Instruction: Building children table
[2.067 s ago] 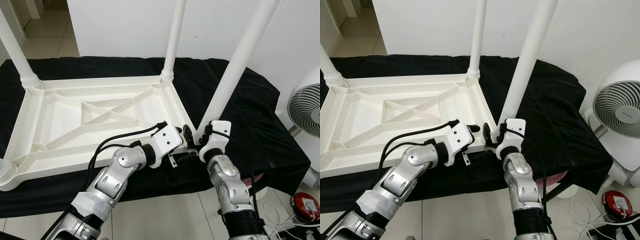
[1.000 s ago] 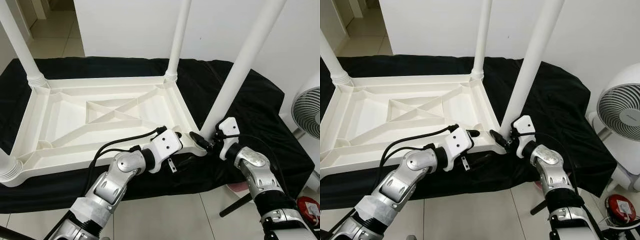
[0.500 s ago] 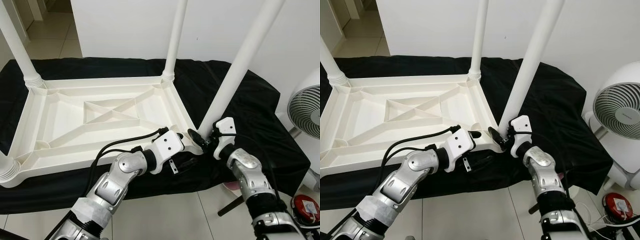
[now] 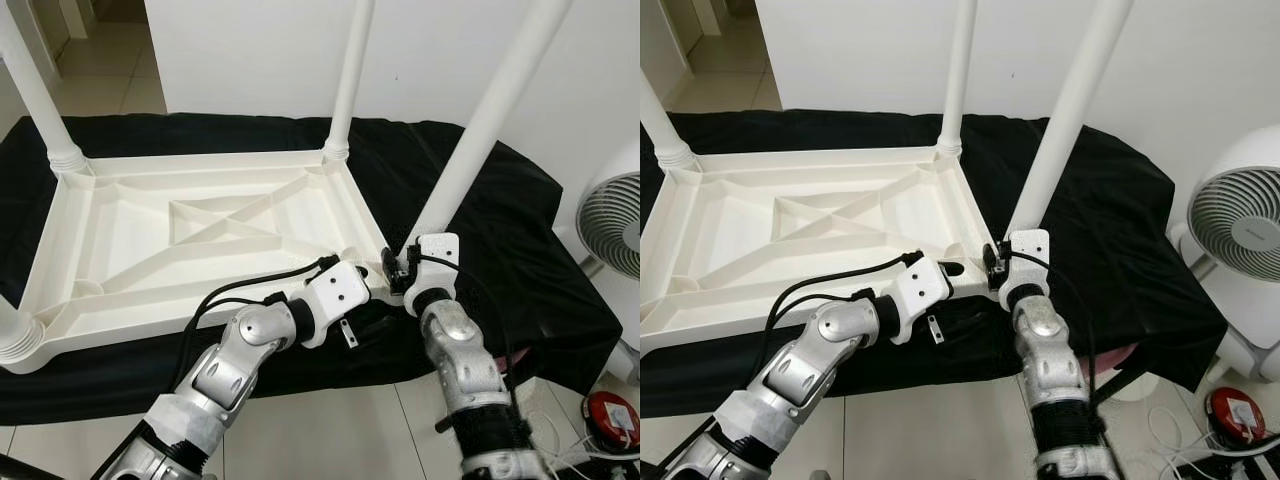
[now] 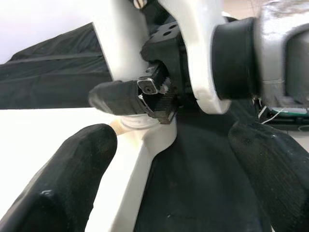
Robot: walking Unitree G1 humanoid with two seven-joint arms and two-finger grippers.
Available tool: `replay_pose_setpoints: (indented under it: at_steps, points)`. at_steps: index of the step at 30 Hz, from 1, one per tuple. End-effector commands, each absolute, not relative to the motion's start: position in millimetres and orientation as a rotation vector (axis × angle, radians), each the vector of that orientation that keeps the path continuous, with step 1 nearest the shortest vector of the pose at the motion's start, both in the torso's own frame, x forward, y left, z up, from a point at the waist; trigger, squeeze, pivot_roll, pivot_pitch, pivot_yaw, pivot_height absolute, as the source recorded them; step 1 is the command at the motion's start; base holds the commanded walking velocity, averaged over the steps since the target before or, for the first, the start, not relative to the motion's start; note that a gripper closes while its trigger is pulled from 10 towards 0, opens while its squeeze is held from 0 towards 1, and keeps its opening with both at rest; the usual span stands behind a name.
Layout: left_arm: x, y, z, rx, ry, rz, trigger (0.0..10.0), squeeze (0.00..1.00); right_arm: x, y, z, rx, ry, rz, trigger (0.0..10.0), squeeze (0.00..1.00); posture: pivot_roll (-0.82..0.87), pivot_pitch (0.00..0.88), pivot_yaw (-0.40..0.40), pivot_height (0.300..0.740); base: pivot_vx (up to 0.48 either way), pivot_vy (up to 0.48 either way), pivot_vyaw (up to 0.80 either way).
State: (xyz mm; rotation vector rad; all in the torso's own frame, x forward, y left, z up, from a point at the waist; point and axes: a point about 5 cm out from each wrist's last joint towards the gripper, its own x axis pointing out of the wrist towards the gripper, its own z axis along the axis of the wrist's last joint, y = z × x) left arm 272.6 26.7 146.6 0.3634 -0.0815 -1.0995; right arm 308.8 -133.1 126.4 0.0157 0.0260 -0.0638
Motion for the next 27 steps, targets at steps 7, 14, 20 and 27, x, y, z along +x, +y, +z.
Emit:
replay_pose_setpoints:
  at_steps: [7, 14, 20, 27]
  points:
    - [276.5, 24.2, 147.8, 0.384, -0.095, -1.083, 10.0, 0.00, 301.4, -130.3, 123.4, 0.046, 0.070, -0.129, 10.0, 0.00, -0.06, 0.000, -0.080, 0.740, 0.000, 0.000, 0.00]
    - [278.2, 25.0, 148.1, 0.392, -0.098, -1.078, 10.0, 0.00, 302.8, -133.3, 130.0, 0.046, 0.037, -0.085, 10.0, 1.00, -0.06, 0.000, -0.083, 0.740, 0.000, 0.000, 0.00]
    - [278.4, 24.8, 147.7, 0.391, -0.098, -1.076, 10.0, 0.00, 306.7, -144.2, 131.0, 0.035, 0.017, -0.013, 10.0, 1.00, -0.06, 0.000, -0.083, 0.740, 0.000, 0.000, 0.00]
    - [279.1, 24.2, 148.1, 0.391, -0.101, -1.077, 10.0, 0.00, 308.0, -150.5, 123.9, -0.045, 0.015, 0.223, 10.0, 0.00, -0.06, 0.000, -0.083, 0.740, 0.000, 0.000, 0.00]
